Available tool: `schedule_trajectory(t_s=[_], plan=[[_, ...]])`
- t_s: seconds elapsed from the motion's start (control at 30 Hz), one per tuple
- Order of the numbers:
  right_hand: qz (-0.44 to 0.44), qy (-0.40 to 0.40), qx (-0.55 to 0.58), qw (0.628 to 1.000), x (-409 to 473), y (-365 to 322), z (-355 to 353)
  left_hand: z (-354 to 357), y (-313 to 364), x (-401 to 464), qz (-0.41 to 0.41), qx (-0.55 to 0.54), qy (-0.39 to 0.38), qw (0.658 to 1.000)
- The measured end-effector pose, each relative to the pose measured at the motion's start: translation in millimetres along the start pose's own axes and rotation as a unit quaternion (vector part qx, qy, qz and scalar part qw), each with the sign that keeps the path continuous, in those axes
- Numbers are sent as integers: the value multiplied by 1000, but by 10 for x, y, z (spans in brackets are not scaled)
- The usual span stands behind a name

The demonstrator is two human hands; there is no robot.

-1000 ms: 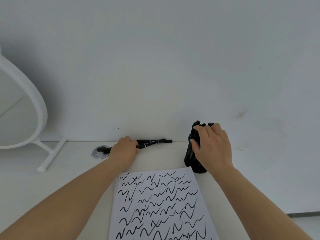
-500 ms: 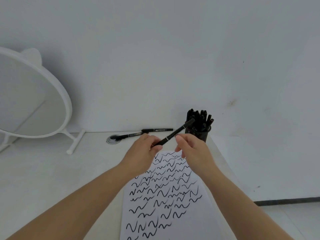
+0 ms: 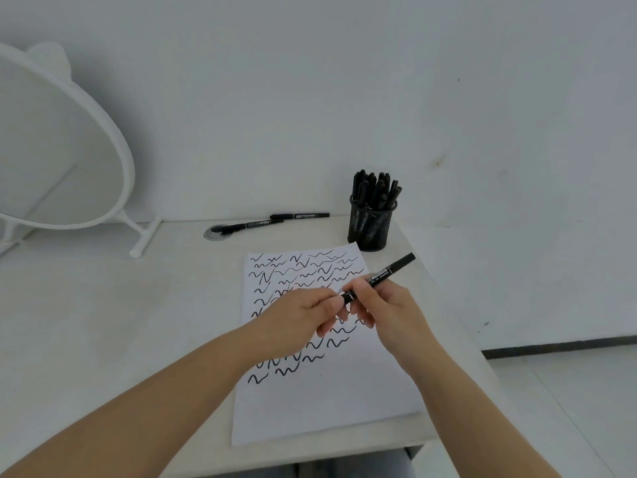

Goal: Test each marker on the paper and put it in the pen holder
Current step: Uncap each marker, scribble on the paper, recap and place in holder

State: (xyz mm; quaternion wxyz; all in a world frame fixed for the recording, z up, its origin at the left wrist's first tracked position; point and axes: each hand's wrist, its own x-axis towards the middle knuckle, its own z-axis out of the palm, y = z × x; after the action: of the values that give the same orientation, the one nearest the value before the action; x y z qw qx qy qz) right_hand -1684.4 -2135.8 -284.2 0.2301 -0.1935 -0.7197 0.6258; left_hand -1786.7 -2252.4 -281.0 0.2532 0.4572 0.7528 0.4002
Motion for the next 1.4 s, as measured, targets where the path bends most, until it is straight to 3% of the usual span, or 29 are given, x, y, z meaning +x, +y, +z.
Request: schedule_trajectory(t_s=[0.13,0.27,0.33,0.43,0.57,0.7,0.9,1.17,1.4], plan=[[20,89,5,996,-100,98,87,114,-30,-124,18,104,72,992],[56,151,59,985,-140,149,236,209,-40,-176,50,253,154,954],[88,242,126,958,-47,134,58,193,-147,-230,55,317,185,928],[85,331,125,931,26,133,-399,48,-359,-352,28,300,219,928],[28,246,-13,969,-32,296,-387,-95,-475,-237,25,134,162,977],[8,180,-53,982,-35,433,-249,-3,-490,-104,33,113,135,984],[21,203,-33,978,-30,558,-314,7,-635,-120,17,94,166,982],[-23,111,-105,988,-45,584,-258,26,-657,-109,21,81,153,985],[-17,181,-148,972,-29,656,-310,26,-667,-103,25,90,151,984]])
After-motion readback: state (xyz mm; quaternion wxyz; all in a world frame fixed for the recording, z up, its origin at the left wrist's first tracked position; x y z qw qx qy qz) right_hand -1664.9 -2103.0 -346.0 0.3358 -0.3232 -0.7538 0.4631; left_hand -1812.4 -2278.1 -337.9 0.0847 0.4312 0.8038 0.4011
